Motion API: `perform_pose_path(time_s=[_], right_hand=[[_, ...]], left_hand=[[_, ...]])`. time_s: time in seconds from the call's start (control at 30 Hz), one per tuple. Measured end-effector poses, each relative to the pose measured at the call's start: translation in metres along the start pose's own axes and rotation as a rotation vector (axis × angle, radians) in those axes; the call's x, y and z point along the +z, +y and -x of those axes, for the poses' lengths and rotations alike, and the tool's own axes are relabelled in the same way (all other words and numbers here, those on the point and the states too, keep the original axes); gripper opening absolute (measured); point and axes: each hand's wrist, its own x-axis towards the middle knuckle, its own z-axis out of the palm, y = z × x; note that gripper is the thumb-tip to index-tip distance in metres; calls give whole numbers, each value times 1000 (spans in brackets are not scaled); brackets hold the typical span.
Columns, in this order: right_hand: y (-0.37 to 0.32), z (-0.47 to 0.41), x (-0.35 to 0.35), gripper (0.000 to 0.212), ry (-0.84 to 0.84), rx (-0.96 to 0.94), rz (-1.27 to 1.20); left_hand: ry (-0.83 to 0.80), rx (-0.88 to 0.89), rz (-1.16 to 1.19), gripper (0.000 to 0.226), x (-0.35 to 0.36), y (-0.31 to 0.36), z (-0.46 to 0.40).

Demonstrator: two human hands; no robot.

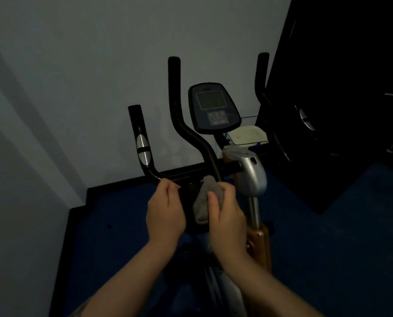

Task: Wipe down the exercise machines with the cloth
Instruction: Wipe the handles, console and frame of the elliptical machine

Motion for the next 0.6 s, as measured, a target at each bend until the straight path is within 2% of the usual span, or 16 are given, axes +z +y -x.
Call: perform_pose_path(time_s=[0.1, 0.2, 0.27, 0.37, 0.53, 0.6], right_hand=[[1, 0, -1, 36, -14, -34, 40], [-3, -28, -15, 26, -155, -29, 186], [0, -19, -6, 24, -66, 32, 74], [-2, 29, 23, 26, 173, 152, -173], [15, 19, 13, 33, 108, 155, -132], [8, 21, 22, 27, 211, 177, -260]], left_hand=[[-44, 3, -17, 30, -1, 1, -1], [-69, 15, -2, 29, -2, 2, -4], [-70, 14, 7, 27, -1, -1, -3], [-94, 4, 7, 26, -3, 0, -3], [-142, 33, 4, 26, -4, 1, -4], [-125, 31, 25, 25, -2, -1, -4]])
